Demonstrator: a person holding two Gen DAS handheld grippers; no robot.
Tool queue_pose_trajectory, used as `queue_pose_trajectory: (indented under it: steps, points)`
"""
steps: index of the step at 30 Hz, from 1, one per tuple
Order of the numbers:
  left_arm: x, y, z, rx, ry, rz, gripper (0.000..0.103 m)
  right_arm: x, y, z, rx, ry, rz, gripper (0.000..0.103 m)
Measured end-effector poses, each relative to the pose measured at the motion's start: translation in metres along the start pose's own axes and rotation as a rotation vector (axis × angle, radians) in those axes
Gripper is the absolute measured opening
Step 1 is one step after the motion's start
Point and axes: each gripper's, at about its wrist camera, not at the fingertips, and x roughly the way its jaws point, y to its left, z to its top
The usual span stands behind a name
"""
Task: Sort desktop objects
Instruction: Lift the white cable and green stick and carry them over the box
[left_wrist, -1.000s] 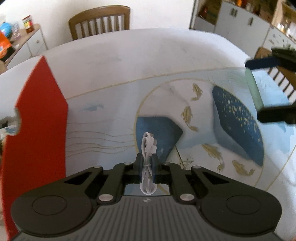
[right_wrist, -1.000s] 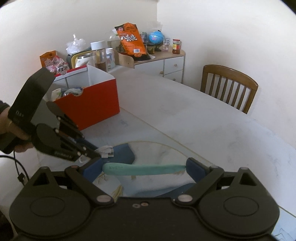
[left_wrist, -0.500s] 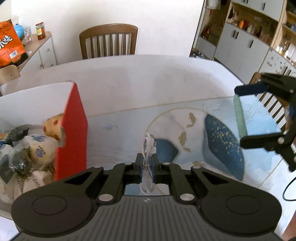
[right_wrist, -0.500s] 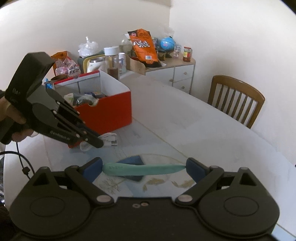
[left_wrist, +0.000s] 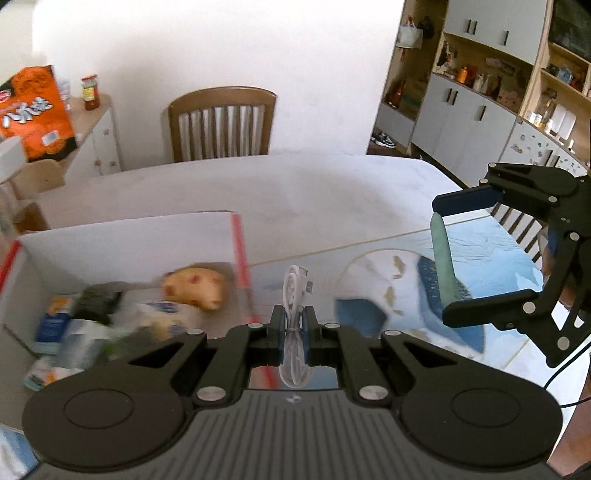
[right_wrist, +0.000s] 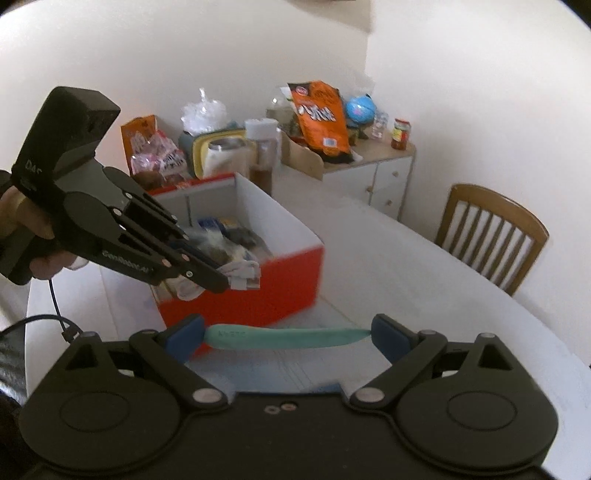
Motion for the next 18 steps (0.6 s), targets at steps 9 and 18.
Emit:
queue_pose_trajectory:
  steps: [9, 18]
  points:
    - [-0.025, 0.067, 0.001, -0.003, -0.013, 0.059, 0.008, 0.045, 0.044, 0.046, -0.039, -0.016, 0.043, 0.097]
    - [-0.026, 0.128, 0.001, -0.015, 0.0, 0.131, 0.008, 0.096, 0.064, 0.07, -0.056, 0.023, 0.078, 0.097]
